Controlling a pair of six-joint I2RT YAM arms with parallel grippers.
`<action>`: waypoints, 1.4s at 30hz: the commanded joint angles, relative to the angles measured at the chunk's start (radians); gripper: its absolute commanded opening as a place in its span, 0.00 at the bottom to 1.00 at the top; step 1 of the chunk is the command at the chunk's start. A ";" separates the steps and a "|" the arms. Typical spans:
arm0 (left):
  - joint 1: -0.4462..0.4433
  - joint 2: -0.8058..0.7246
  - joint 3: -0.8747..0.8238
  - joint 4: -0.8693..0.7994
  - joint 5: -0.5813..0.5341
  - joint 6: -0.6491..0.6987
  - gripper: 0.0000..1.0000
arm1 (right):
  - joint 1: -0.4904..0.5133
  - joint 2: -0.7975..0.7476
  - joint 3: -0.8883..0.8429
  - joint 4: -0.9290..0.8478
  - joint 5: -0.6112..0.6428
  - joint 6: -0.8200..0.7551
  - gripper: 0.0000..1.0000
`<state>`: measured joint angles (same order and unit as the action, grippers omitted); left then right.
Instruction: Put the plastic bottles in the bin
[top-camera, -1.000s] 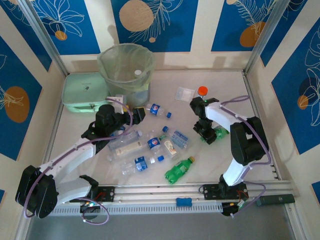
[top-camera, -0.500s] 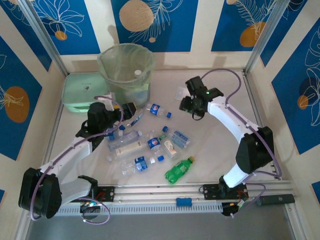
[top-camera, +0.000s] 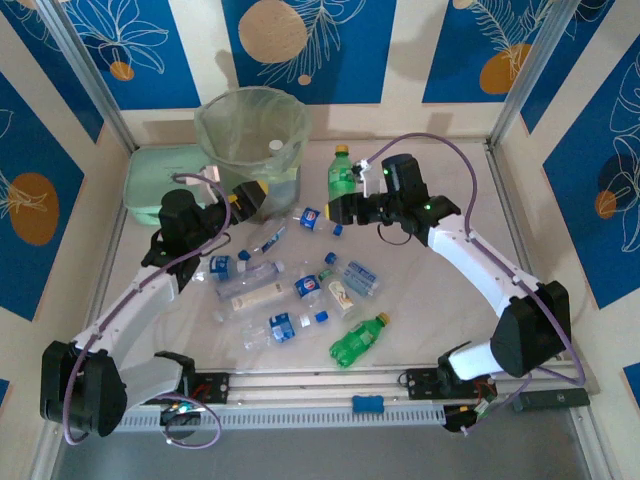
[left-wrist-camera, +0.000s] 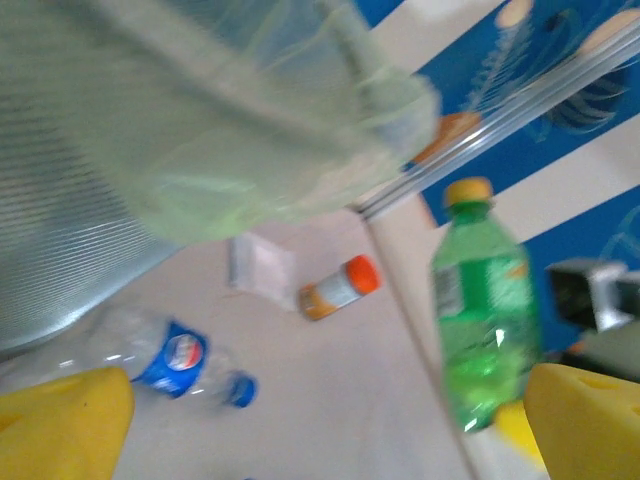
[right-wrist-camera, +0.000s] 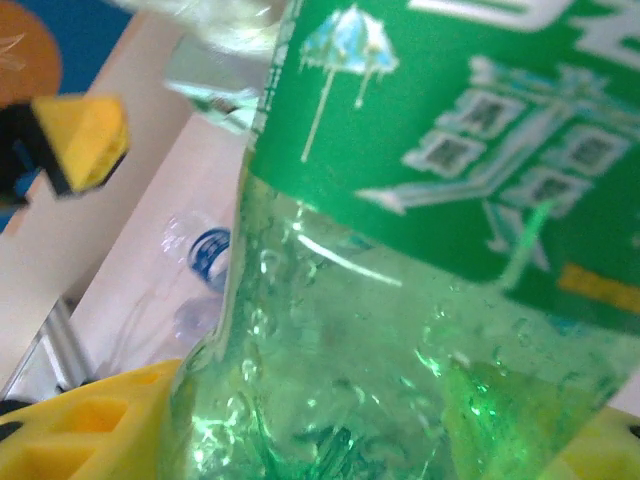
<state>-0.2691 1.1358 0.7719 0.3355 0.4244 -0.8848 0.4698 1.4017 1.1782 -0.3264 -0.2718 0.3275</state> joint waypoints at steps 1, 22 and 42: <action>-0.028 0.047 0.046 0.156 0.091 -0.196 1.00 | 0.058 -0.062 -0.058 0.136 -0.083 -0.102 0.45; -0.345 0.212 0.162 0.076 -0.054 -0.096 0.94 | 0.181 -0.155 -0.178 0.233 -0.035 -0.199 0.44; -0.256 0.190 0.416 -0.137 -0.170 0.135 0.49 | 0.154 -0.247 -0.244 0.300 -0.019 -0.089 0.99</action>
<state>-0.5694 1.3514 1.0706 0.2672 0.3149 -0.8597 0.6361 1.2045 0.9737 -0.0837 -0.2737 0.1986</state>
